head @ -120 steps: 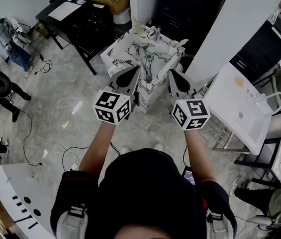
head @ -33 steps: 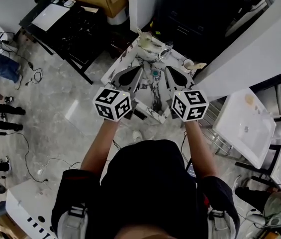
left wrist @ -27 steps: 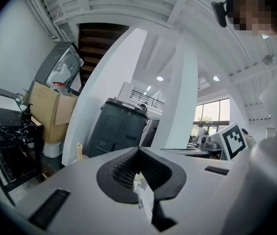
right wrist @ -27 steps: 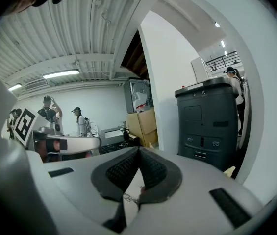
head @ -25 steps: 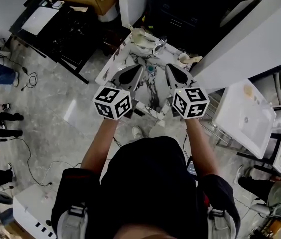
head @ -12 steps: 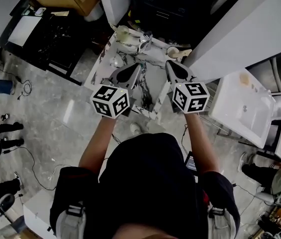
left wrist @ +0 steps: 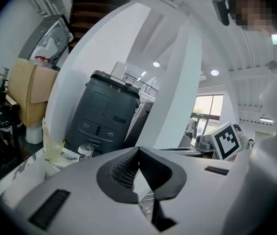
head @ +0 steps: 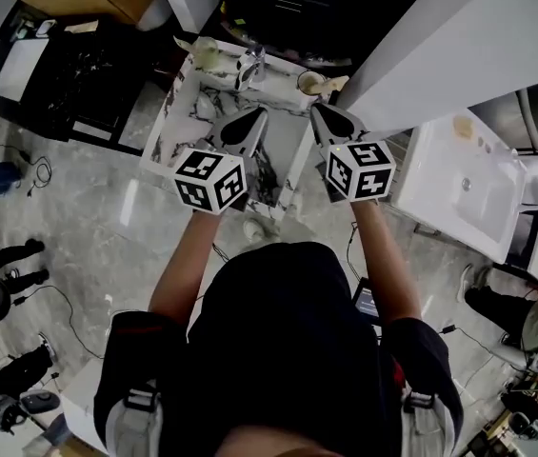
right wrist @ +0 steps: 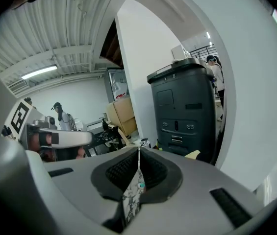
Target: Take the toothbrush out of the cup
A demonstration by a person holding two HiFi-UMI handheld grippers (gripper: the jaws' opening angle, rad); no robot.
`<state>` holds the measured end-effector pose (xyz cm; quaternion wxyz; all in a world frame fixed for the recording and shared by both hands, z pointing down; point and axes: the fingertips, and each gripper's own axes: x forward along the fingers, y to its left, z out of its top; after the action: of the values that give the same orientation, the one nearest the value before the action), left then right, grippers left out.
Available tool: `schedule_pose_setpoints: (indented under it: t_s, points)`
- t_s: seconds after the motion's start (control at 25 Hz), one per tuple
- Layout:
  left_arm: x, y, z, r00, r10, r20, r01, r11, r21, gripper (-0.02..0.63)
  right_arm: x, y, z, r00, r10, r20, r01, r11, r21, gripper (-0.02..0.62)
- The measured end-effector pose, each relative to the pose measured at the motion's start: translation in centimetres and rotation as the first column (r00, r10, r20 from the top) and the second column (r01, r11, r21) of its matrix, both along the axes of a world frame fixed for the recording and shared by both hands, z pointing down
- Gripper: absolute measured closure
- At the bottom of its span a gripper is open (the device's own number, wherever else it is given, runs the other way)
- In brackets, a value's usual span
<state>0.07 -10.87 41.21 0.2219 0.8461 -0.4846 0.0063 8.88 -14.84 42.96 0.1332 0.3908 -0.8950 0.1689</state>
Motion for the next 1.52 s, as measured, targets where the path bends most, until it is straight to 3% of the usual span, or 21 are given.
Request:
schedule_pose_setpoints:
  t_s: [0.92,1.08,1.52]
  points:
    - [4.6,-5.9,8.1,0.998,0.055,0.020,-0.051,0.985,-0.166,0.598,3.9,-6.1,9.3,0.995,0.022,-0.097,-0.038,0.984,-0.174,0.557]
    - [4.9,-6.4,8.8,0.998,0.055,0.019,-0.050,0.982,-0.184,0.598,4.2,-6.7,11.1,0.995,0.019,-0.093,-0.040,0.974,-0.225,0.478]
    - [5.4,-7.0,10.4,0.999,0.035,0.029,-0.028,0.975,-0.222,0.598,4.2,-9.1,14.1,0.994,0.018,-0.111,-0.045,0.968,-0.248,0.408]
